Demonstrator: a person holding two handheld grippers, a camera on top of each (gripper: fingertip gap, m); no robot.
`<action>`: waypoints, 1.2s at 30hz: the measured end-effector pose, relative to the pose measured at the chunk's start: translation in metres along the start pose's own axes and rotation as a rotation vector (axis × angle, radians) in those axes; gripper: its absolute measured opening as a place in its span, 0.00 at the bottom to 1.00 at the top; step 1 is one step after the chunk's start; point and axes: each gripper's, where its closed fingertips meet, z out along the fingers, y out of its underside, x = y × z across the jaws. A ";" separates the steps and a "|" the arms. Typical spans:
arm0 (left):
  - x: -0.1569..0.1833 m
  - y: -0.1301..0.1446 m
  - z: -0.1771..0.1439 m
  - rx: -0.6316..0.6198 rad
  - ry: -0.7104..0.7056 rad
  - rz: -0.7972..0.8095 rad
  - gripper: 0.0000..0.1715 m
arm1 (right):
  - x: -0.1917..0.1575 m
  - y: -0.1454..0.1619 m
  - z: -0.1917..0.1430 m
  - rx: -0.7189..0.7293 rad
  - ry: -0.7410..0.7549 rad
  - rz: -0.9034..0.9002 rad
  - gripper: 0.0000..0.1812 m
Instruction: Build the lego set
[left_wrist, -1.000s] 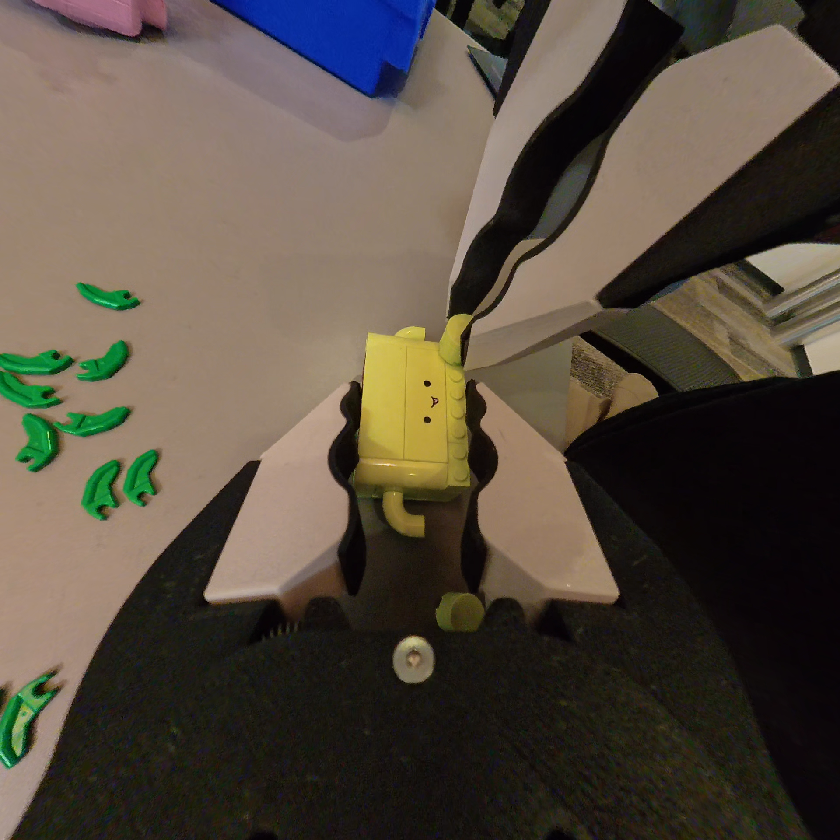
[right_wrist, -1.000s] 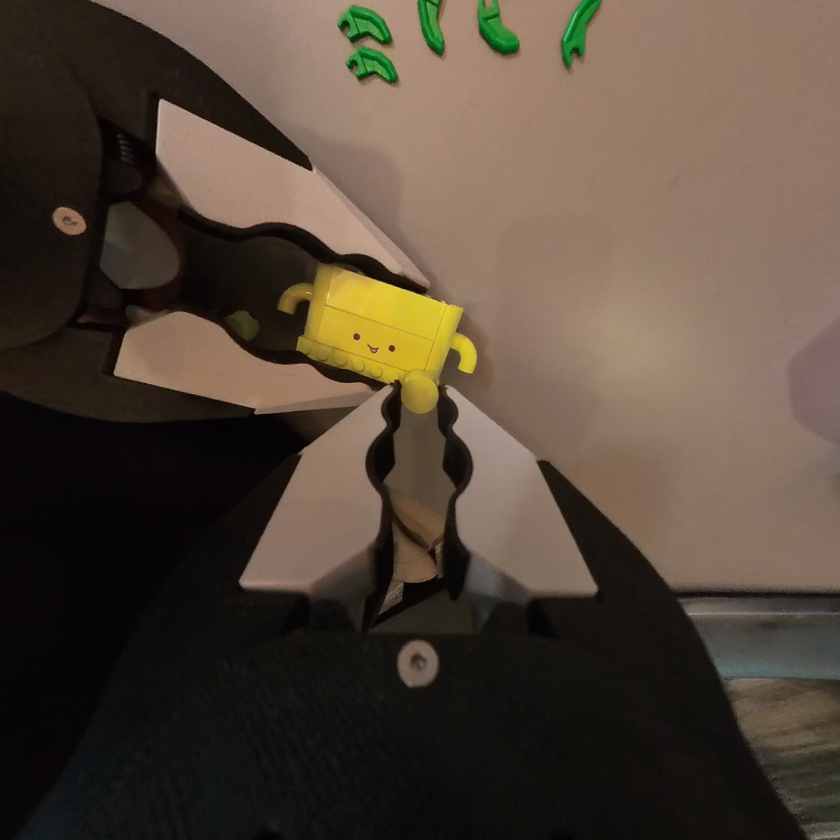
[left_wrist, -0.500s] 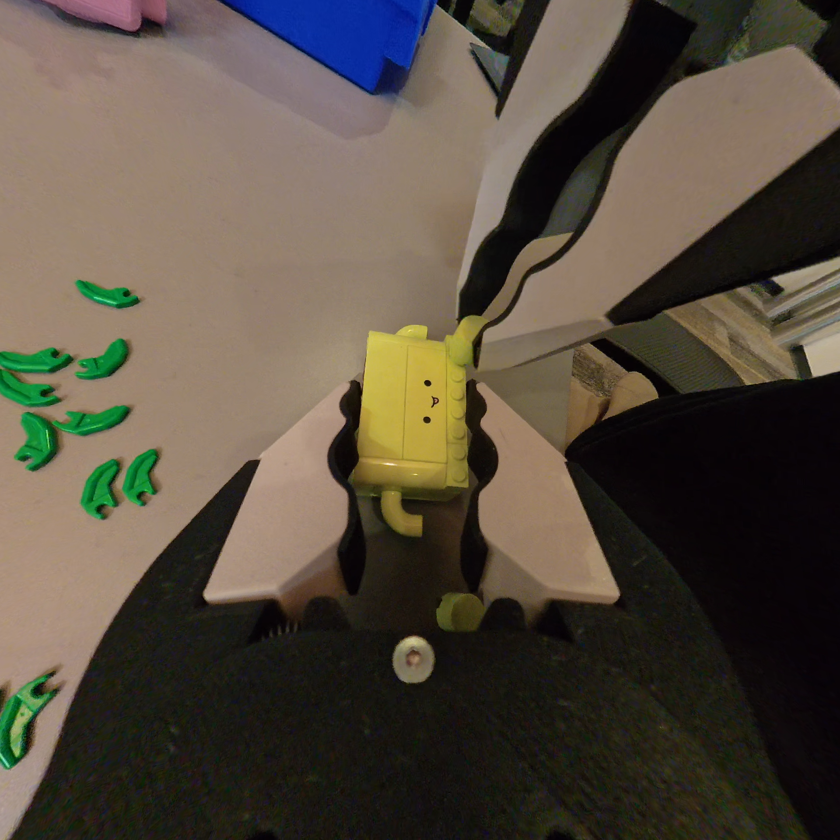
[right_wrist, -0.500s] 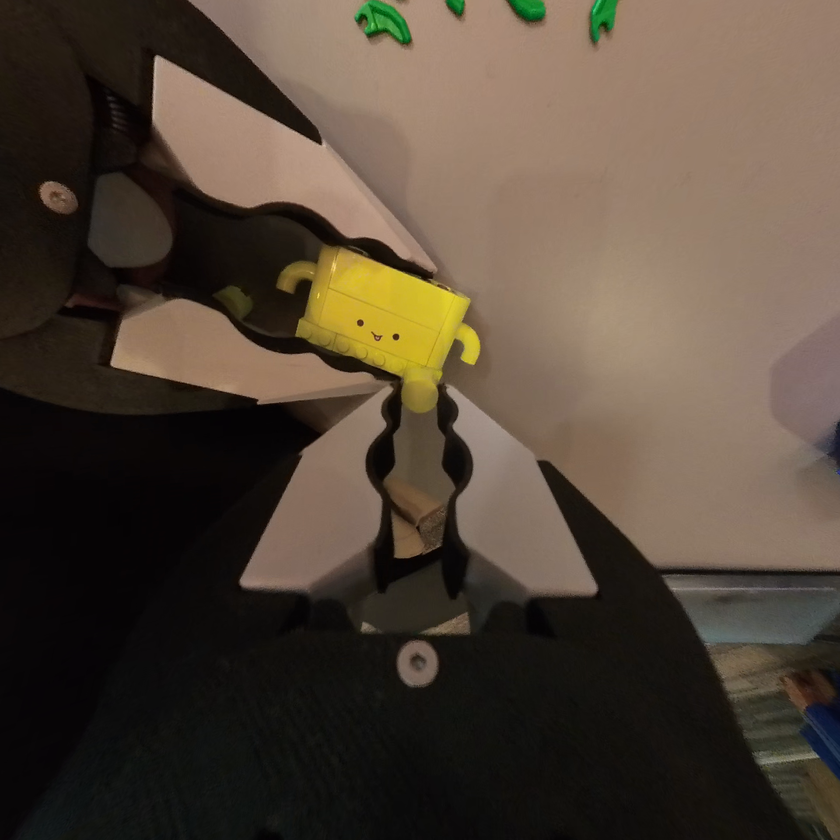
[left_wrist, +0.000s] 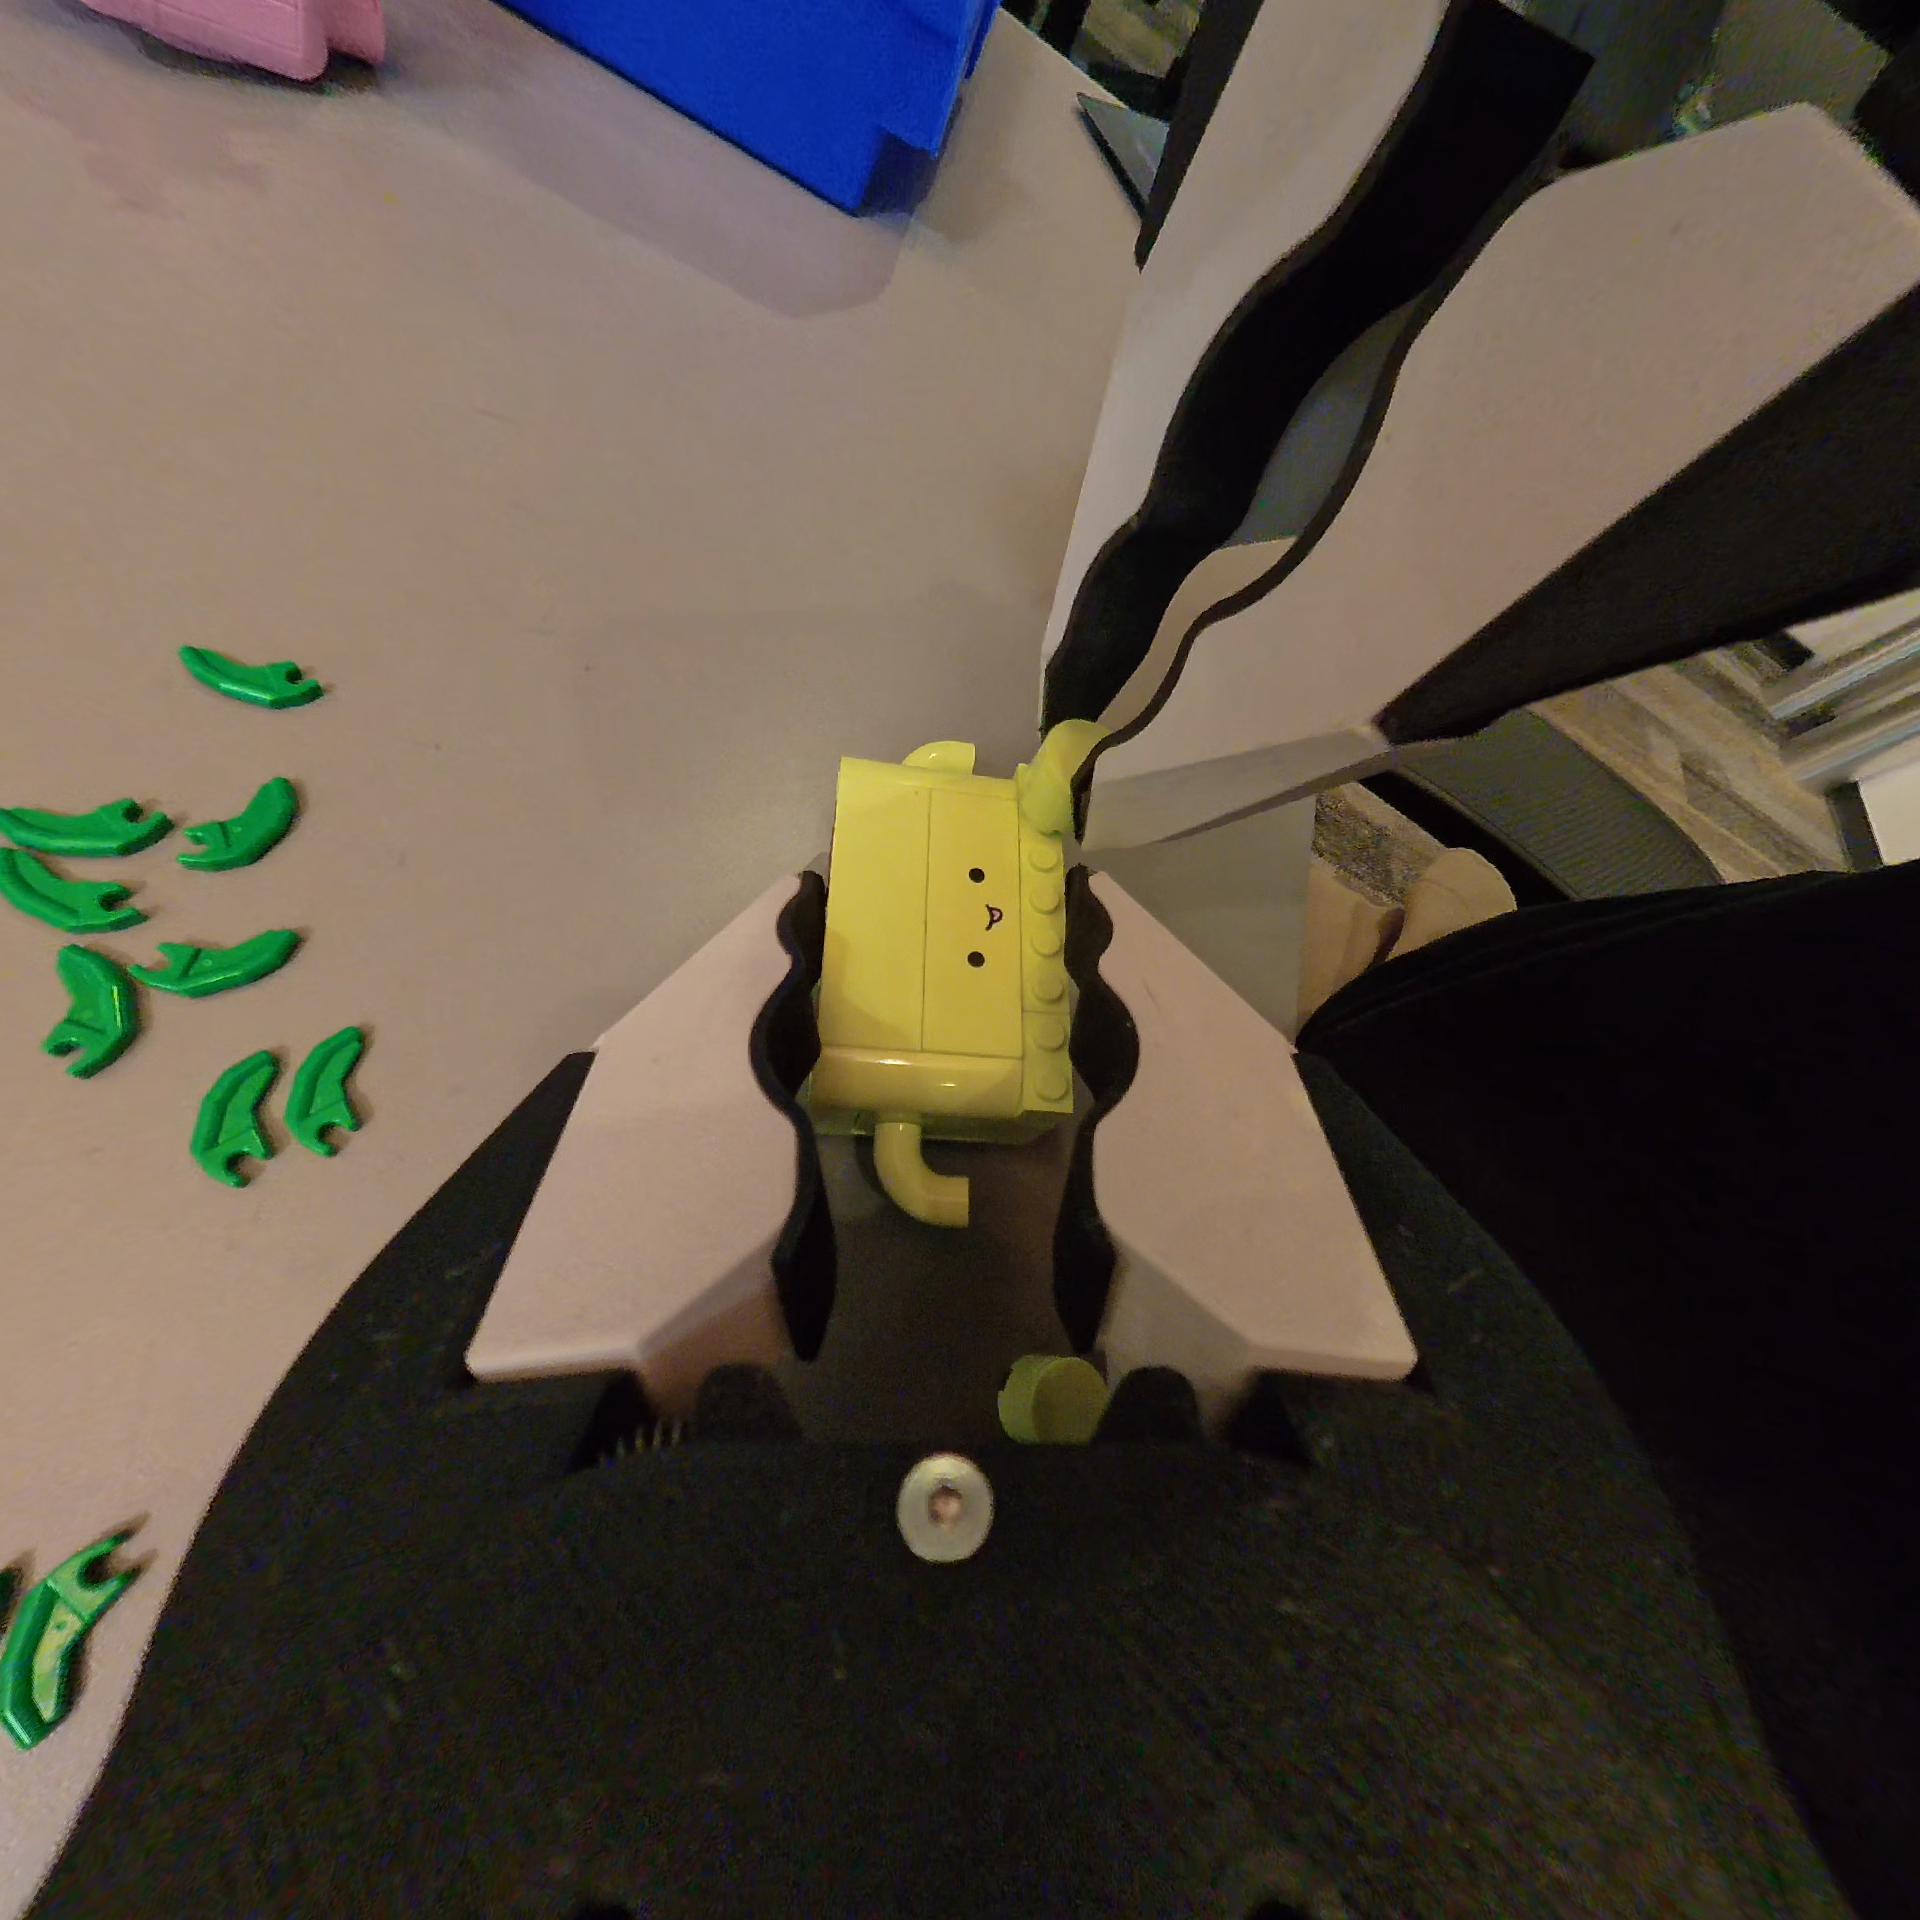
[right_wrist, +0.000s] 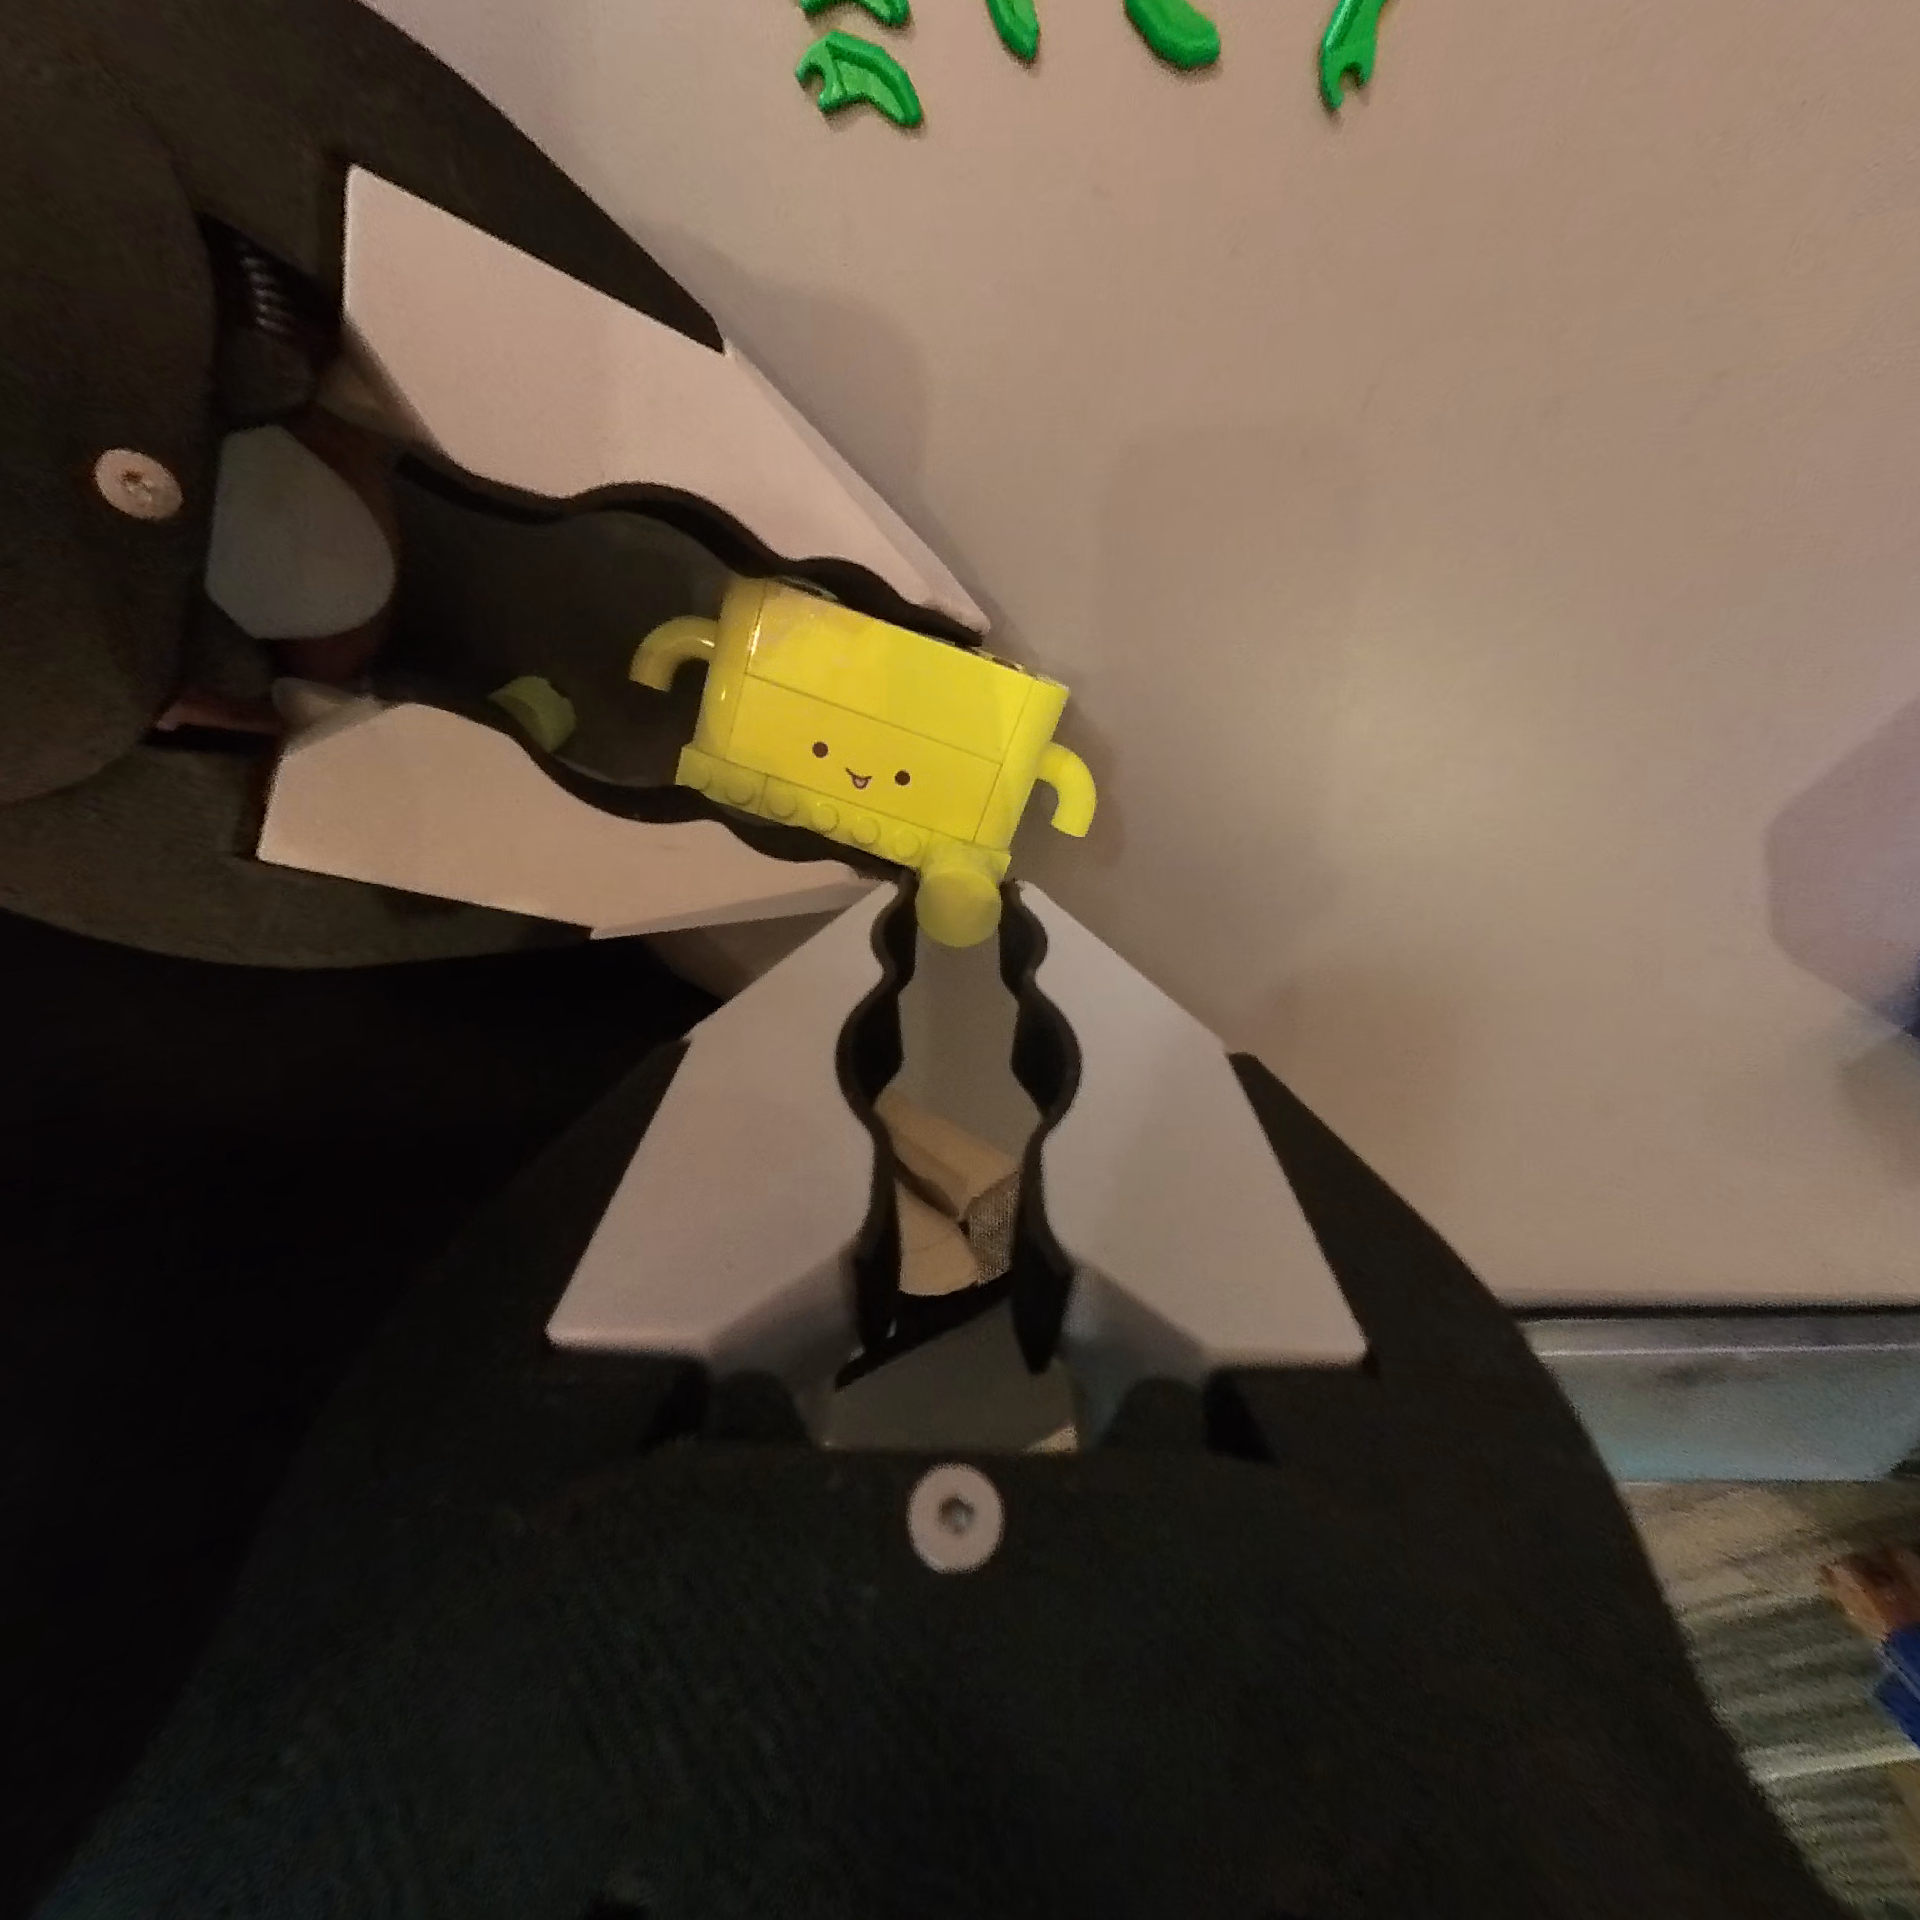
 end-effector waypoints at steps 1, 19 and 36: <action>0.000 0.000 0.000 0.000 0.000 0.000 0.26 | 0.000 0.000 0.000 0.001 0.001 0.001 0.08; 0.000 0.000 0.000 0.000 0.000 0.000 0.26 | -0.001 -0.001 0.000 0.023 0.008 -0.077 0.08; -0.001 0.001 -0.001 0.000 -0.021 0.003 0.27 | 0.030 0.012 0.002 0.297 0.154 -0.096 0.08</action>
